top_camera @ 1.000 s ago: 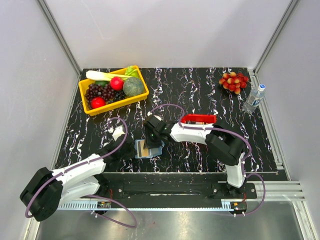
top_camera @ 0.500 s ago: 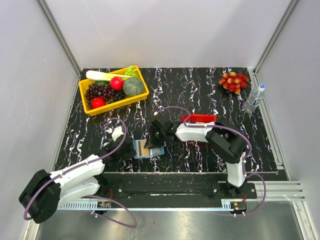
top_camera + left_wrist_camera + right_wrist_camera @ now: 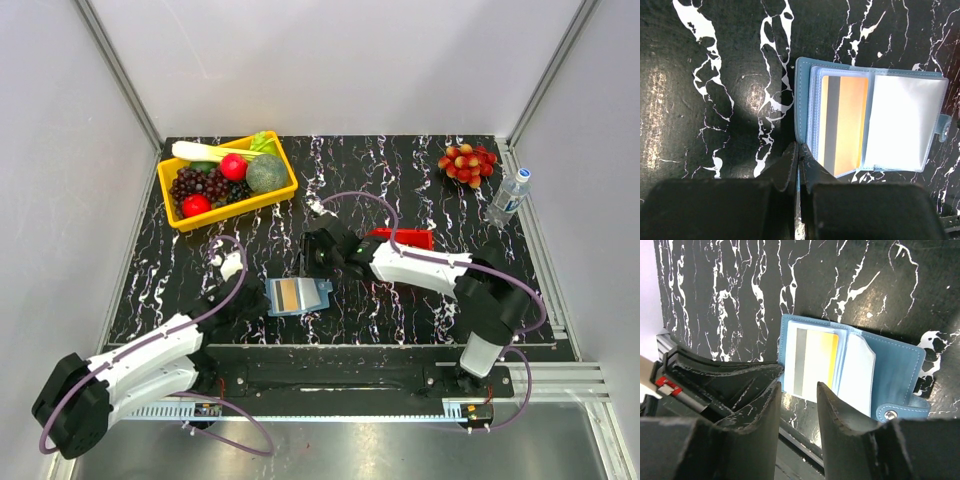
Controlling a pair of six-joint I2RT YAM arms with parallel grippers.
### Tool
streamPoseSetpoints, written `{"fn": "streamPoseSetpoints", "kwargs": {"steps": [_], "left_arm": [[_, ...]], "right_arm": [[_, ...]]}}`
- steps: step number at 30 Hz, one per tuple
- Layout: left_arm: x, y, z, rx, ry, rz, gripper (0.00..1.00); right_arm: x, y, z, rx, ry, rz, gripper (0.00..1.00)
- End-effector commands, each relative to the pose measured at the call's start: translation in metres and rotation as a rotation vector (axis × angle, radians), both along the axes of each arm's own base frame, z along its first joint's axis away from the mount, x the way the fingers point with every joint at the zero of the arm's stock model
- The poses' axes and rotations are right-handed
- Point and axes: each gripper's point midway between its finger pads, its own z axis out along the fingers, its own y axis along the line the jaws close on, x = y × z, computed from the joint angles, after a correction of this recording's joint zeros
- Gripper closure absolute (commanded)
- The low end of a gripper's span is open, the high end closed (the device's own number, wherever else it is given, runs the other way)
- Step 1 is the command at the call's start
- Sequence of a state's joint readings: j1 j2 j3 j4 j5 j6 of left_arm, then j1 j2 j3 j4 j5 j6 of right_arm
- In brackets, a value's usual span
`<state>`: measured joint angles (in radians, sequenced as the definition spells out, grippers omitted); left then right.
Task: Put the credit cards into the card holder
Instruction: Insert the credit card into the card holder, then pick up the credit card from the storage box.
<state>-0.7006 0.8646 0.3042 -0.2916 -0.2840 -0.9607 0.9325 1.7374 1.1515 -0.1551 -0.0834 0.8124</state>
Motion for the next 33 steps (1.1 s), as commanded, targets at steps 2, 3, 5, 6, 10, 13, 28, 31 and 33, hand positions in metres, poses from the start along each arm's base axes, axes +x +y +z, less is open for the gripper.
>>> {"fn": "streamPoseSetpoints", "kwargs": {"steps": [2,3,5,6,10,13,28,31,33], "left_arm": [[0.014,-0.011,0.029,-0.03,-0.067,-0.02,1.0],[0.014,-0.011,0.029,-0.031,-0.068,-0.022,1.0],[0.014,-0.01,0.029,-0.026,-0.066,-0.02,1.0],[0.013,-0.01,0.029,-0.024,-0.066,-0.024,1.0],[0.013,-0.01,0.029,-0.024,-0.065,-0.03,1.0],[0.012,-0.011,0.03,-0.024,-0.066,-0.035,1.0],[0.018,-0.019,0.043,-0.031,-0.079,-0.067,1.0],[0.019,-0.021,0.045,-0.027,-0.08,-0.074,1.0],[0.021,-0.022,0.047,-0.021,-0.08,-0.079,1.0]], "right_arm": [[0.013,-0.019,0.005,-0.062,-0.067,-0.062,0.6],[0.018,-0.024,0.012,-0.06,-0.092,-0.076,0.6],[0.028,-0.04,0.023,-0.09,-0.137,-0.111,0.59],[0.034,-0.05,0.03,-0.105,-0.158,-0.133,0.58],[0.052,-0.093,0.054,-0.163,-0.232,-0.205,0.58],[0.062,-0.136,0.065,-0.243,-0.278,-0.292,0.57],[0.079,-0.271,0.003,-0.408,0.01,-0.428,0.56],[0.082,-0.282,-0.009,-0.454,0.039,-0.442,0.55],[0.085,-0.287,-0.014,-0.487,0.037,-0.449,0.55]]}}
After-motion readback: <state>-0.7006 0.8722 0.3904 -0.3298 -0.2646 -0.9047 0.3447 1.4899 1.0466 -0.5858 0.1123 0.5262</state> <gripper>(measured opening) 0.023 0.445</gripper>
